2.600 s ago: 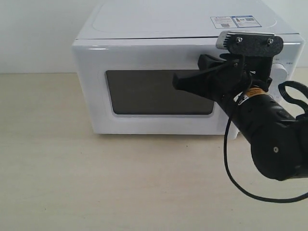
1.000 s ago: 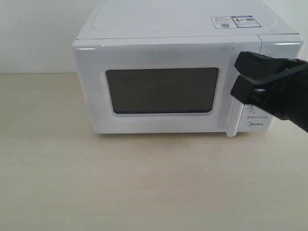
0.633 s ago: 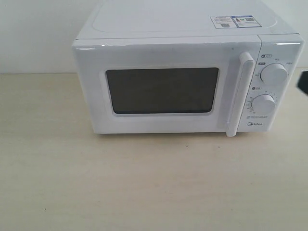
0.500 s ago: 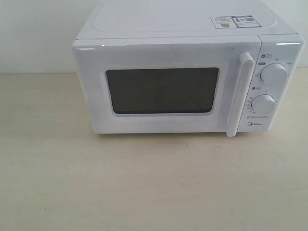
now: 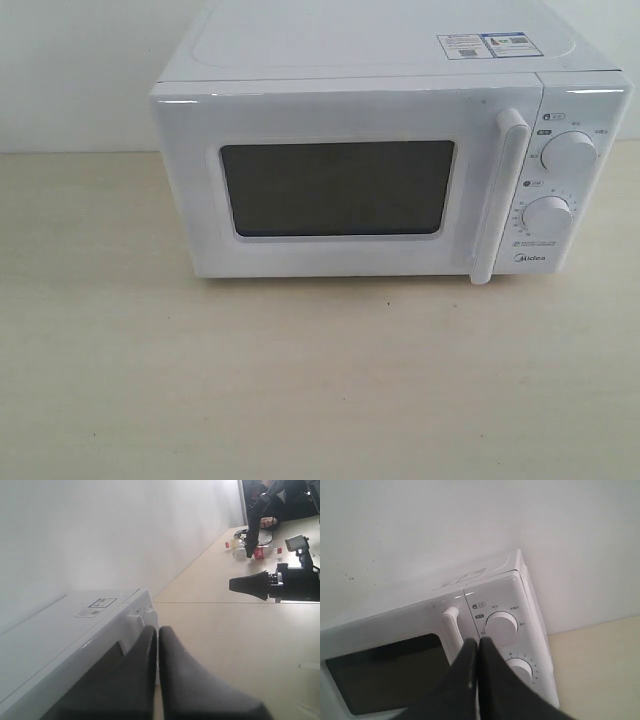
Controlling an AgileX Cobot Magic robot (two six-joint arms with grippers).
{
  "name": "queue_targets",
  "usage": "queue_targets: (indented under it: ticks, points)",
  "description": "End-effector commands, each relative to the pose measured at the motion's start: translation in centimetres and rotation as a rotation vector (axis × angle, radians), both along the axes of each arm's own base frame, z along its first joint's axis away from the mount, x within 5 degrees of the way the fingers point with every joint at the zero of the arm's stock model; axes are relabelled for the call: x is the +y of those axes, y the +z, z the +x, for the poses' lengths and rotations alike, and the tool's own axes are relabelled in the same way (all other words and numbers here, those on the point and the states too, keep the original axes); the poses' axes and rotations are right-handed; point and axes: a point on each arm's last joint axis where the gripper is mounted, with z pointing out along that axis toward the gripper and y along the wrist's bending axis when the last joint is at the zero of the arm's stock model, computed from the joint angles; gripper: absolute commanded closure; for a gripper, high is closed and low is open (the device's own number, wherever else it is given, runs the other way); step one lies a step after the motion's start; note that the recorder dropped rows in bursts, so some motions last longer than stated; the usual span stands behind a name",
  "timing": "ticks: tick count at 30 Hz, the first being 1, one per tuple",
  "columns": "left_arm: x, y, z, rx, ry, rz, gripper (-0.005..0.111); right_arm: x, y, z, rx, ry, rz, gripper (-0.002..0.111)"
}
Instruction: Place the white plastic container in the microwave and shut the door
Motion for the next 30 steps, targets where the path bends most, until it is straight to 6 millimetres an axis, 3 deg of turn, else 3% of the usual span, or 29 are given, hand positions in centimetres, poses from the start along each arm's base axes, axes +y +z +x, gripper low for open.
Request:
queue_targets:
  ticks: [1, 9, 26, 30]
  points:
    - [0.1, 0.0, 0.0, 0.004, 0.007, -0.017, 0.103, 0.3, -0.9, 0.0, 0.071, 0.015, -0.193, 0.109]
    - [0.1, 0.0, 0.0, 0.004, 0.007, -0.017, 0.103, 0.1, -3.9, -0.3, 0.411, 0.021, -0.106, 0.109]
    - [0.1, 0.0, 0.0, 0.003, 0.009, -0.018, 0.103, 0.1, -4.0, -0.3, 0.420, 0.021, -0.106, 0.109]
    - [0.8, 0.2, 0.2, -0.136, 0.105, 0.113, 0.103, 0.1, -4.0, -0.3, 0.420, 0.021, -0.106, 0.109]
